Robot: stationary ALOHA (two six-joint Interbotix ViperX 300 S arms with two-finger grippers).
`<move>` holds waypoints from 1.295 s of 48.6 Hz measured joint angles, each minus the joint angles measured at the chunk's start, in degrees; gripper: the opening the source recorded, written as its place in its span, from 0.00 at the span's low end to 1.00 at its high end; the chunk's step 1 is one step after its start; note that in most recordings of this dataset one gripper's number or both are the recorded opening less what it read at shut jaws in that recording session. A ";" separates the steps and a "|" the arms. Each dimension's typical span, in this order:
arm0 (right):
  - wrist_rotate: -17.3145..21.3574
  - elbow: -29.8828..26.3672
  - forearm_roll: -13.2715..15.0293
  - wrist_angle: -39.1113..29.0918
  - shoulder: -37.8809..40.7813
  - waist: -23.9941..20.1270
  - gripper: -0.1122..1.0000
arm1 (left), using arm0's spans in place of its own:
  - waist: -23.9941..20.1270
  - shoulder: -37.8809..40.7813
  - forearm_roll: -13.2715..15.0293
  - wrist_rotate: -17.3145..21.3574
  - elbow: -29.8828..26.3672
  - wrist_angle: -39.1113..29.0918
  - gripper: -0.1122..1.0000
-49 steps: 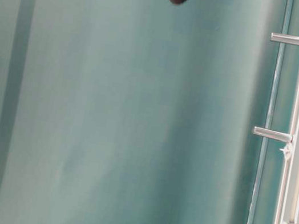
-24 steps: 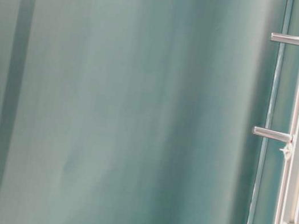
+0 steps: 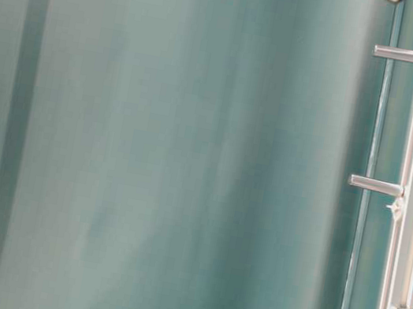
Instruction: Move the cable alternately left and right between 8 closely spaced pins so it hooks onto each one.
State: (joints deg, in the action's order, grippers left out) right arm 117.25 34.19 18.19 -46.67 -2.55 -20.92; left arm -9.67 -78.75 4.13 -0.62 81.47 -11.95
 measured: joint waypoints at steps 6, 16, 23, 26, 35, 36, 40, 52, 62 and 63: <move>0.09 0.00 -0.09 0.09 0.00 0.00 0.24 | 0.00 0.00 0.00 0.00 0.00 0.00 0.38; 0.09 0.00 0.00 0.09 0.00 0.00 0.24 | -0.09 0.00 0.00 0.00 0.00 0.00 0.38; -0.09 0.00 0.00 0.09 -0.09 0.62 0.24 | -0.09 0.00 0.00 0.00 0.00 0.00 0.38; -0.35 0.00 0.00 0.00 0.00 1.58 0.24 | -0.09 0.00 0.00 0.00 0.00 0.00 0.38; -0.70 0.35 1.93 0.09 -0.26 4.57 0.24 | -0.09 -0.09 0.00 0.00 0.09 0.00 0.38; -0.70 0.44 2.20 0.09 -0.35 4.83 0.24 | -0.09 -0.09 0.00 0.00 0.00 0.00 0.38; -0.70 0.97 2.99 0.18 -0.79 6.50 0.24 | -0.09 0.00 0.00 0.00 0.00 0.00 0.38; -1.85 2.55 3.69 0.79 -1.67 10.20 0.24 | -0.09 -0.09 0.00 0.00 0.00 0.00 0.38; -1.85 2.64 3.69 2.29 -1.76 11.16 0.24 | -0.09 0.00 0.00 0.00 0.00 0.00 0.38; -1.85 2.64 3.78 2.46 -1.76 11.25 0.24 | -0.18 0.00 0.00 0.00 0.09 0.00 0.38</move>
State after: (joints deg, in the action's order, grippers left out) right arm 115.40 36.83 21.97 -44.21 -4.31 -9.67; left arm -9.84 -78.75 4.13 -0.62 81.56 -11.95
